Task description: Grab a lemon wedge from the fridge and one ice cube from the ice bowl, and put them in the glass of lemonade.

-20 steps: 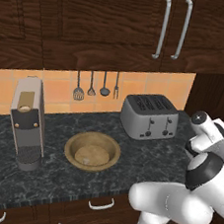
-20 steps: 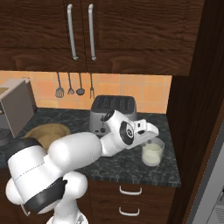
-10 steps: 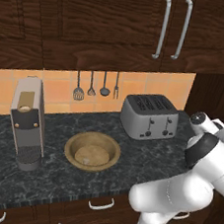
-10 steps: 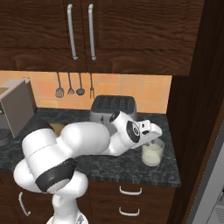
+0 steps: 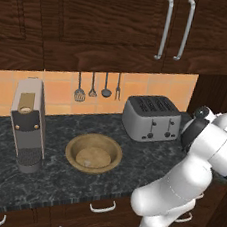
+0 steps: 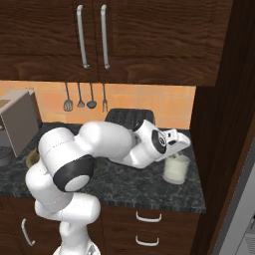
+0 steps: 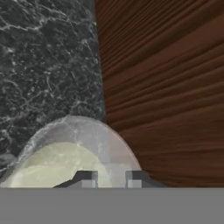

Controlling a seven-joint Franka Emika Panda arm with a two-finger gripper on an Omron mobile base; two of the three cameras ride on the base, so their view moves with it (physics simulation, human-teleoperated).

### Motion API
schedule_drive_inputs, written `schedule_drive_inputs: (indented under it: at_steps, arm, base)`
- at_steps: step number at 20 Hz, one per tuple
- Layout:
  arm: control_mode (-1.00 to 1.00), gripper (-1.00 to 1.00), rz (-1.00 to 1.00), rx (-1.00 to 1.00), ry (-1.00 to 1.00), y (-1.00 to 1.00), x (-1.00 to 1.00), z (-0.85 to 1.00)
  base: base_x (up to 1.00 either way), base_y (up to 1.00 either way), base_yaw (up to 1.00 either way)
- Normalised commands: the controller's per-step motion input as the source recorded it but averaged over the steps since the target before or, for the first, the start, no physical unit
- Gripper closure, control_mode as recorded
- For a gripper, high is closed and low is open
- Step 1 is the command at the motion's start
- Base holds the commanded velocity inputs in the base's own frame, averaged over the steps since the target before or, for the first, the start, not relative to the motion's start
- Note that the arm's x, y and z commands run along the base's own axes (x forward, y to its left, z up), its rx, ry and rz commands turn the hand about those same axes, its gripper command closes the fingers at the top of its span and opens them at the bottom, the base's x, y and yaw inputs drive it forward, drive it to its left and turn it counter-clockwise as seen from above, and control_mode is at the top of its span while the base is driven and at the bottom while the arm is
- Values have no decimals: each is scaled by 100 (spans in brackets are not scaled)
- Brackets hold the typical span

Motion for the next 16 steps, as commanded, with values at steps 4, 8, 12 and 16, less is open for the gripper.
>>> schedule_drive_inputs:
  at_steps: [4, 8, 12, 16]
  arm:
    - [-100, 100, 0, 0, 0, -1, -25, -13]
    - [-100, -100, 0, 0, 0, 0, -14, -29]
    - [-100, -100, 0, 0, 0, 0, -15, -38]
    - [-100, -100, -2, 0, 0, 1, -24, -34]
  base:
    - [0, 0, 0]
    - [0, 0, 0]
    - [0, 0, 0]
    - [0, 0, 0]
